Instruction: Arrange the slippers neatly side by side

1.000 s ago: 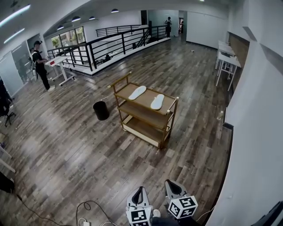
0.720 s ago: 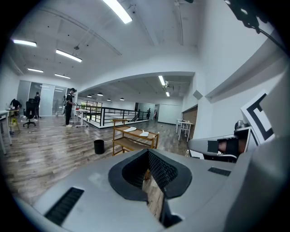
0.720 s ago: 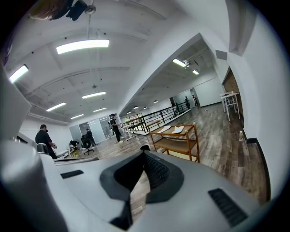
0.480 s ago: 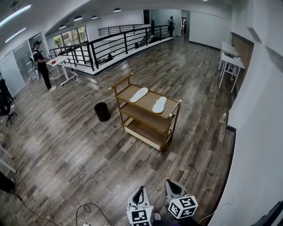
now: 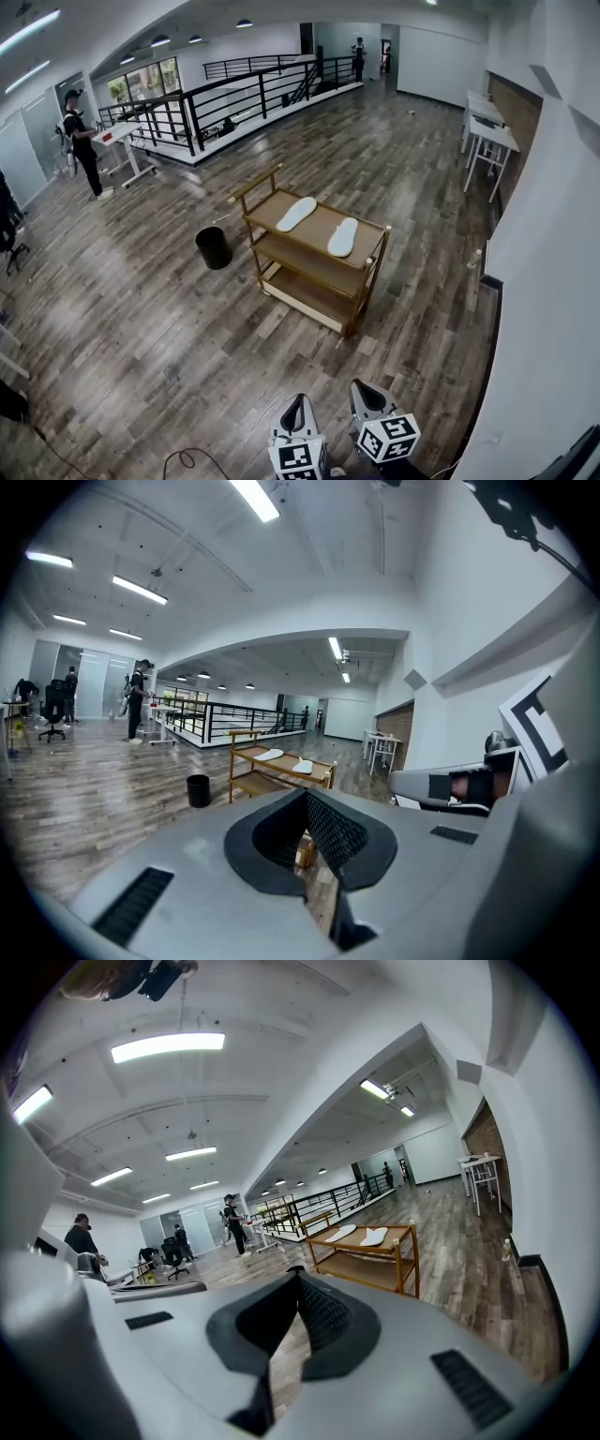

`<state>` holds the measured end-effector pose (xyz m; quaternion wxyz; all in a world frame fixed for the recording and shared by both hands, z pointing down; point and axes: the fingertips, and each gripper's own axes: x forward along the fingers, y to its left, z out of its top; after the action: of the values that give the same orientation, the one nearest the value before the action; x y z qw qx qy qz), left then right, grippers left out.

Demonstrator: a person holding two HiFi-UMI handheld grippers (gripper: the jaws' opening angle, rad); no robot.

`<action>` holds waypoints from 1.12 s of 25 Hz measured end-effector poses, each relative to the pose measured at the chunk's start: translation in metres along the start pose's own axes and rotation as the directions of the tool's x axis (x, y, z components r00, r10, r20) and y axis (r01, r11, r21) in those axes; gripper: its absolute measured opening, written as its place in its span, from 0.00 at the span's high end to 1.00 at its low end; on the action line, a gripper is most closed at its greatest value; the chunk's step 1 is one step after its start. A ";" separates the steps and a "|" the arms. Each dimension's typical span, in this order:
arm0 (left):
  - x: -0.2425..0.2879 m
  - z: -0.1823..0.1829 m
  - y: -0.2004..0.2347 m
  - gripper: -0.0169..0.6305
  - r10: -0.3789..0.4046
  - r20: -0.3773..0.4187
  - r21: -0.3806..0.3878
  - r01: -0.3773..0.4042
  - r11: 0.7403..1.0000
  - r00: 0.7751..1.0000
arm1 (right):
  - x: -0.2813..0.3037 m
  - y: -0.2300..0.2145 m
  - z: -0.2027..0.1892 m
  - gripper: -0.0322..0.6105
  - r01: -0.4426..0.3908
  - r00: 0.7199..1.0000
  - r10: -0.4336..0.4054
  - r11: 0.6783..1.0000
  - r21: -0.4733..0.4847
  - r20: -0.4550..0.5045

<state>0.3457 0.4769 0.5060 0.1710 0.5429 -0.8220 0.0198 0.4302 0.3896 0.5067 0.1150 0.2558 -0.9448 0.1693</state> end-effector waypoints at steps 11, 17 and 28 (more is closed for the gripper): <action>0.057 0.023 0.047 0.97 -0.016 0.022 -0.008 0.016 1.000 1.000 | 0.073 0.006 0.022 0.95 0.013 1.000 -0.013 1.000 -0.013 -0.002; 0.079 0.025 0.077 0.97 -0.007 0.019 -0.026 0.007 1.000 1.000 | 0.105 0.016 0.024 0.95 0.018 1.000 -0.018 1.000 -0.023 0.003; 0.096 0.032 0.094 0.97 -0.026 0.034 -0.063 0.028 0.998 0.999 | 0.125 0.018 0.033 0.95 0.050 0.999 -0.051 0.998 -0.042 -0.008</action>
<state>0.2194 0.4239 0.5196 0.1748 0.5484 -0.8176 -0.0176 0.3110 0.3361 0.5101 0.1290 0.2764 -0.9408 0.1479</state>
